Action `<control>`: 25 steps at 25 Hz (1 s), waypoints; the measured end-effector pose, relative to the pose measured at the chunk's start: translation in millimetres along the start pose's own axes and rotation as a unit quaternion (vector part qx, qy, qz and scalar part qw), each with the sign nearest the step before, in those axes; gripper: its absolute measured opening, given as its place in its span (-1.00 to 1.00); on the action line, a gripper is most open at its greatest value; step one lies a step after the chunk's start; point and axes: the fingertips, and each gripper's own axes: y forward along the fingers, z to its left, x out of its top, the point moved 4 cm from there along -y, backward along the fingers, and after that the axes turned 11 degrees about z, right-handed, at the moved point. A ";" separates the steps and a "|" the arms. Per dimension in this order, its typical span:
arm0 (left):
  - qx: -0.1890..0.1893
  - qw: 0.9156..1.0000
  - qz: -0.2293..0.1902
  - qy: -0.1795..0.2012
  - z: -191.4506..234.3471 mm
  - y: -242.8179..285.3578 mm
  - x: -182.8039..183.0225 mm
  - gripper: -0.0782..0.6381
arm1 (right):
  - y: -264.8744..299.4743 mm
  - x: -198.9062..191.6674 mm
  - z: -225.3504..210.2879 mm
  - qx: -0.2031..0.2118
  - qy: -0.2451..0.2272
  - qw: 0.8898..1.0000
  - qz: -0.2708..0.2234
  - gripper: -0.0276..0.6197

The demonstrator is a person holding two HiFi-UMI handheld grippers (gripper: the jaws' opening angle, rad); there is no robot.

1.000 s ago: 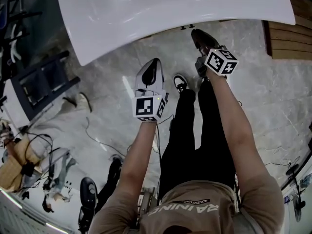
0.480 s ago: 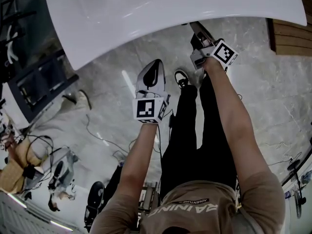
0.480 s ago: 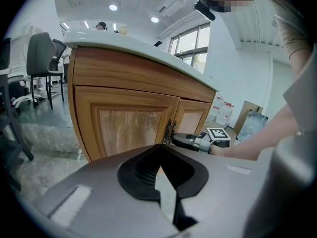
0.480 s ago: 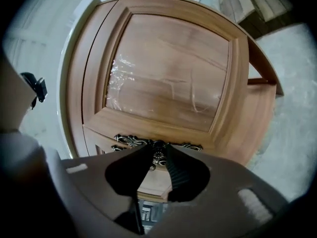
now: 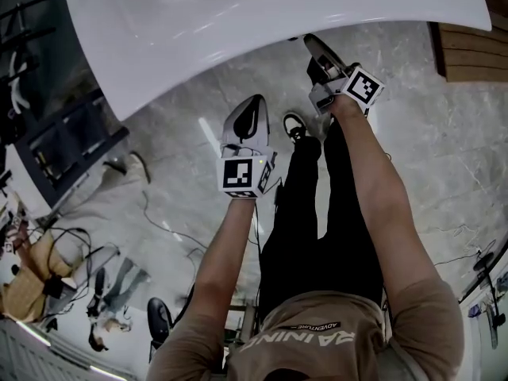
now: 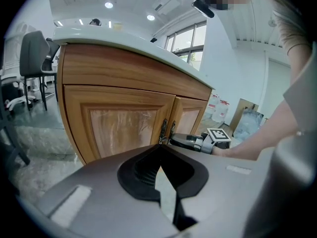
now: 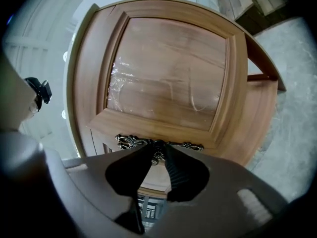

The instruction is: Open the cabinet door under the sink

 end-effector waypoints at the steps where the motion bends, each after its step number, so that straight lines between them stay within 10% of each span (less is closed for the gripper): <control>1: -0.002 1.000 0.000 0.001 -1.8 -0.5 1.1 -0.73 | -3.4 -1.3 0.4 0.005 0.005 1.000 -0.002 -0.65; 25: 0.012 1.000 0.006 -0.007 -86.8 -19.4 0.9 -0.73 | -121.7 -23.6 -9.0 -0.009 -0.029 0.986 0.162 -0.65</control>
